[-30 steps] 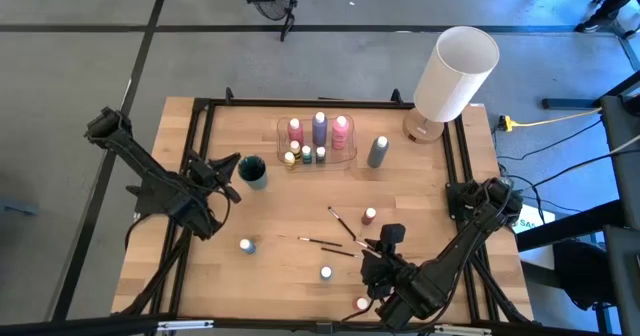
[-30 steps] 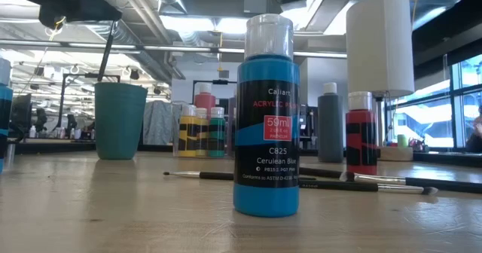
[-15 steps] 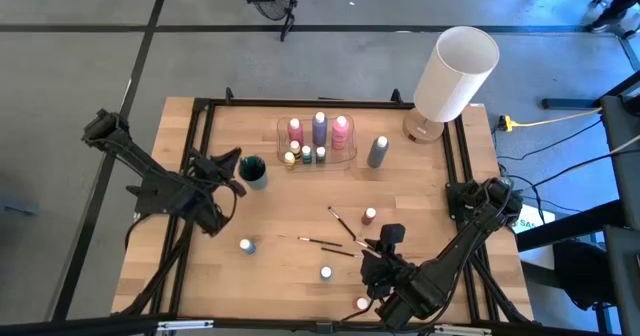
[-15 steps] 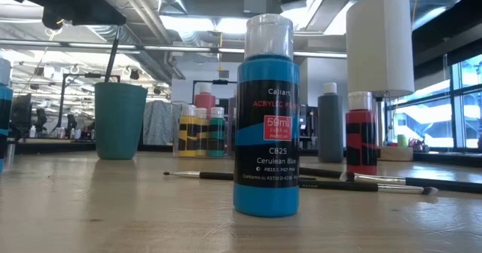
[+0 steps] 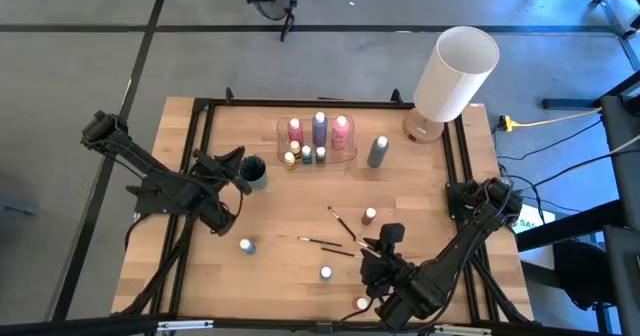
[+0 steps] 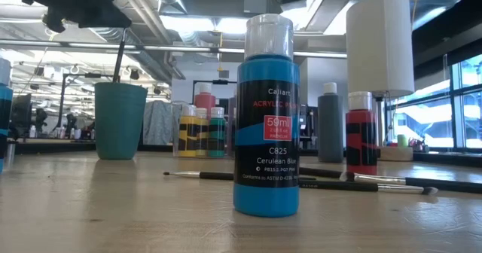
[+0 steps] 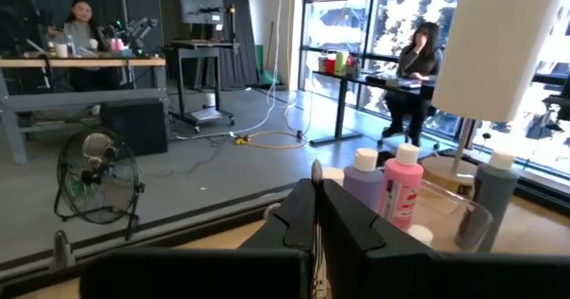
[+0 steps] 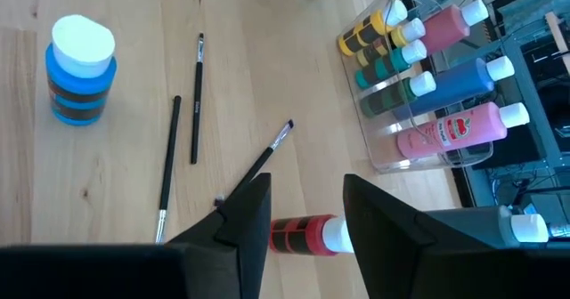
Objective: Pick & Place Paint Supplies
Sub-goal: Put the black paint brush into the green cup
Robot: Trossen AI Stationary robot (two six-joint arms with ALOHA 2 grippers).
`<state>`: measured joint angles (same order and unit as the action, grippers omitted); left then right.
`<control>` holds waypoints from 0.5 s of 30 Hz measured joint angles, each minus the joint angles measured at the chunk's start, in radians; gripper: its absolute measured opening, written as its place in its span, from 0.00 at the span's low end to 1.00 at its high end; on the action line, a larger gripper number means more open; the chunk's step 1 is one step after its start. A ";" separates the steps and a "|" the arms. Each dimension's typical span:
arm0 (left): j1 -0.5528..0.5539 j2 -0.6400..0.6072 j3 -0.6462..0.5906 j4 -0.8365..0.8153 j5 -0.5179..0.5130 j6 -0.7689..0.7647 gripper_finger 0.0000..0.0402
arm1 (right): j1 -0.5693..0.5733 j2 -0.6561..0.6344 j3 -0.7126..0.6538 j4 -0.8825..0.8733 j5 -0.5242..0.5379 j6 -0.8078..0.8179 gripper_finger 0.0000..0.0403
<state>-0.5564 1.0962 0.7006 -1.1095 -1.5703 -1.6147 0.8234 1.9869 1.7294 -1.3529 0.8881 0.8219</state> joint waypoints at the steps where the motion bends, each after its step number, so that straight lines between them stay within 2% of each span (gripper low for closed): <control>1: 0.000 0.000 0.002 0.001 0.001 0.002 0.01 | -0.001 0.000 0.000 0.000 0.002 -0.005 0.36; 15: 0.000 0.000 0.007 0.119 0.000 0.097 0.01 | -0.014 0.000 0.000 0.016 0.001 -0.026 0.36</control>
<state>-0.5560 1.0958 0.7079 -0.9907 -1.5703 -1.5172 0.8097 1.9869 1.7295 -1.3369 0.8891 0.7963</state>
